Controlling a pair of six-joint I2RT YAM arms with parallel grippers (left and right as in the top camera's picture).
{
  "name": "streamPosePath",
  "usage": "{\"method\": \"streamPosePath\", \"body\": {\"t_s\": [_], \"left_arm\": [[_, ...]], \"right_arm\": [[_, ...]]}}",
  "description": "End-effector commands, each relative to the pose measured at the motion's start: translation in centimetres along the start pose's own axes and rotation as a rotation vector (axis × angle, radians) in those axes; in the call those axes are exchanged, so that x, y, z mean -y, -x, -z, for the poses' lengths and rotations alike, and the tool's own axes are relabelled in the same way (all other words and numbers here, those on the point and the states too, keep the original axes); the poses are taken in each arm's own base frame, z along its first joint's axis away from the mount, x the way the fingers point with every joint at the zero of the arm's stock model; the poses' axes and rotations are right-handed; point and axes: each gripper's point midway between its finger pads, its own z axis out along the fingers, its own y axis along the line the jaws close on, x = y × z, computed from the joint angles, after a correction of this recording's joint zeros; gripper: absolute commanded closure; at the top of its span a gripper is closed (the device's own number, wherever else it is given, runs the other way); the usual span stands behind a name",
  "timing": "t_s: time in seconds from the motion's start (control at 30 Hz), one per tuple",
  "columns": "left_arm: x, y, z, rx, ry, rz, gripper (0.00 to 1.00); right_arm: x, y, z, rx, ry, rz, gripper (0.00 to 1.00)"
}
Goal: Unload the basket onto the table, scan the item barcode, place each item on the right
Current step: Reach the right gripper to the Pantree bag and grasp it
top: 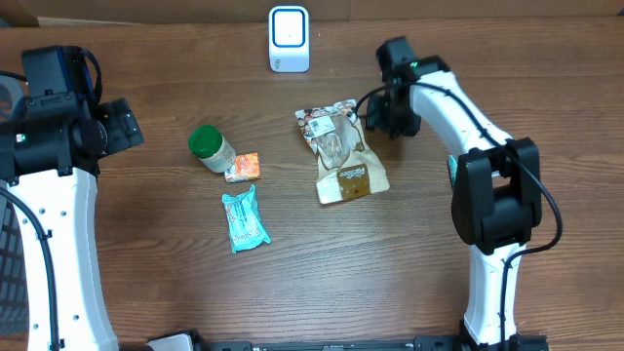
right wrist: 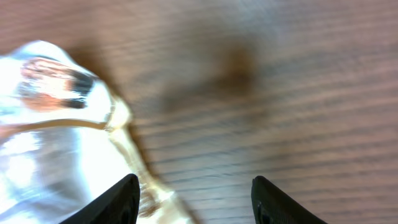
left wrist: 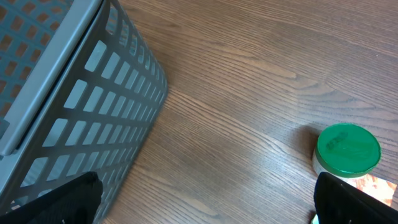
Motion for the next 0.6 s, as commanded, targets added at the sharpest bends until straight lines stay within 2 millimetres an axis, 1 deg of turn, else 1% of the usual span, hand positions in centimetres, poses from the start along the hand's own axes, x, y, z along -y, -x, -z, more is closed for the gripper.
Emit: {"method": "streamPosePath", "body": {"t_s": [0.0, 0.07, 0.13, 0.33, 0.43, 0.5, 0.57], "left_arm": [[-0.4, 0.1, 0.3, 0.013, 0.013, 0.021, 0.00], [-0.4, 0.1, 0.3, 0.013, 0.013, 0.021, 0.01], [-0.4, 0.1, 0.3, 0.014, 0.013, 0.021, 0.00], [-0.4, 0.1, 0.3, 0.013, 0.013, 0.021, 0.00], [-0.4, 0.1, 0.3, 0.014, 0.013, 0.021, 0.01], [-0.4, 0.1, 0.3, 0.013, 0.013, 0.021, 0.00], [-0.4, 0.1, 0.3, 0.013, 0.013, 0.021, 0.00]], "right_arm": [[-4.8, 1.5, 3.4, 0.021, 0.226, 0.061, 0.41], [-5.5, 1.0, 3.9, -0.009, 0.266, 0.051, 0.40], [-4.4, -0.7, 3.5, -0.077, 0.227, 0.038, 0.39], [-1.7, -4.2, 1.2, -0.207, 0.173, 0.047, 0.37], [-0.5, -5.5, -0.1, -0.252, 0.166, 0.047, 0.37], [0.3, -6.0, -0.6, -0.269, 0.170, 0.035, 0.37], [0.9, -6.0, -0.9, -0.275, 0.191, 0.027, 0.37]]}}
